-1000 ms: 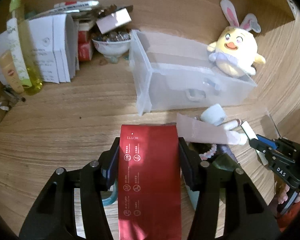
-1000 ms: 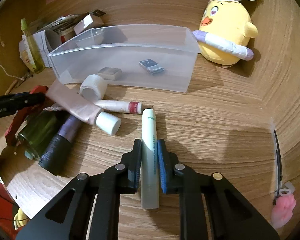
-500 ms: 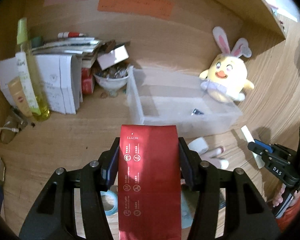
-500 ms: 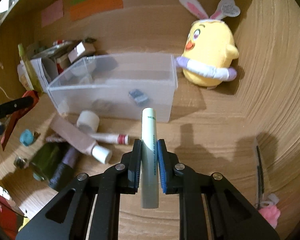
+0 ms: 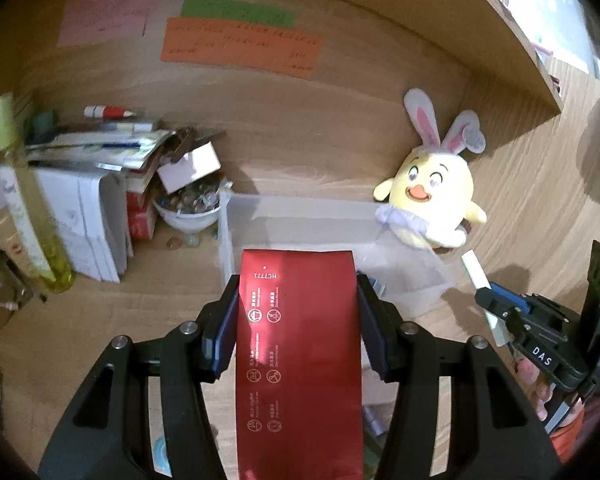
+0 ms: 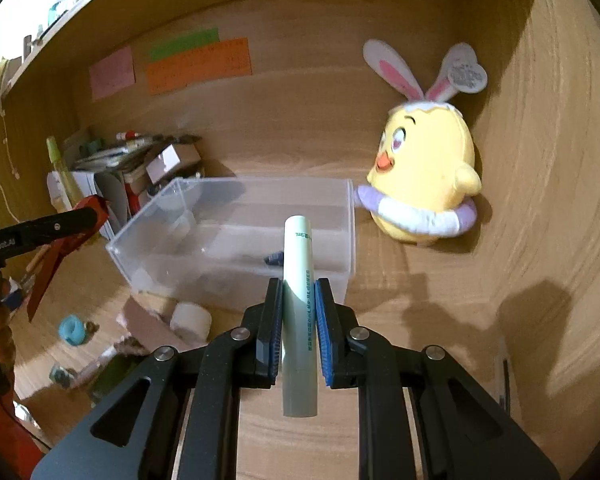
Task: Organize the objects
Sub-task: 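Carry the red pouch and white marker into the bin and open both grippers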
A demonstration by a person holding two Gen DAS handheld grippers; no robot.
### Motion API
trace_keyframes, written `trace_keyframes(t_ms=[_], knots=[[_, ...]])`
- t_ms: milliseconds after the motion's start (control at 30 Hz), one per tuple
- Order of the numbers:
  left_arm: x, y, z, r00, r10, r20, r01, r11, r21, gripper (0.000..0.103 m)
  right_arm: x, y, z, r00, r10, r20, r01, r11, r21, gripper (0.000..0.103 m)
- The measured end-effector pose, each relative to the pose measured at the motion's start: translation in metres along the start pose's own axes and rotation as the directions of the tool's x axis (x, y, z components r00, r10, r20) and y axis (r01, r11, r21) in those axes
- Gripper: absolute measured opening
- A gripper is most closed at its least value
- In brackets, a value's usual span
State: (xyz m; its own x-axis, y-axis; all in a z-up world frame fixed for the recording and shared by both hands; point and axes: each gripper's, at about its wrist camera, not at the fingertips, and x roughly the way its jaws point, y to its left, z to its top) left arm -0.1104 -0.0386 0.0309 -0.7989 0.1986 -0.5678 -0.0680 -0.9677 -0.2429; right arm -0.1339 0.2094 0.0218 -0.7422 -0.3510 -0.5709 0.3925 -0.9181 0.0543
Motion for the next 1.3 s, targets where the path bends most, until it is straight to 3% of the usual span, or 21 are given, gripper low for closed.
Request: trace_keyframes(t_ms=[600,867,1300], knots=[[0.041,-0.011,0.054,1.000,0.002,0.000,-0.002,1.000,-0.010,0.053,0.043,0.004,0.061,0.998,0.050,0.029,-0.048,0.998,-0.051,0.014],[0.082,-0.009,0.066,0.998,0.034,-0.057,-0.034,0.999,-0.006,0.053,0.080,0.002,0.067,0.998,0.046,-0.036,-0.048,0.997,-0.059,0.014],[0.144,-0.001,0.058,0.983,0.092,-0.159,-0.090,0.996,0.020,0.053,0.139,0.000,0.051,0.985,0.014,-0.171,-0.028,0.997,-0.077,0.014]])
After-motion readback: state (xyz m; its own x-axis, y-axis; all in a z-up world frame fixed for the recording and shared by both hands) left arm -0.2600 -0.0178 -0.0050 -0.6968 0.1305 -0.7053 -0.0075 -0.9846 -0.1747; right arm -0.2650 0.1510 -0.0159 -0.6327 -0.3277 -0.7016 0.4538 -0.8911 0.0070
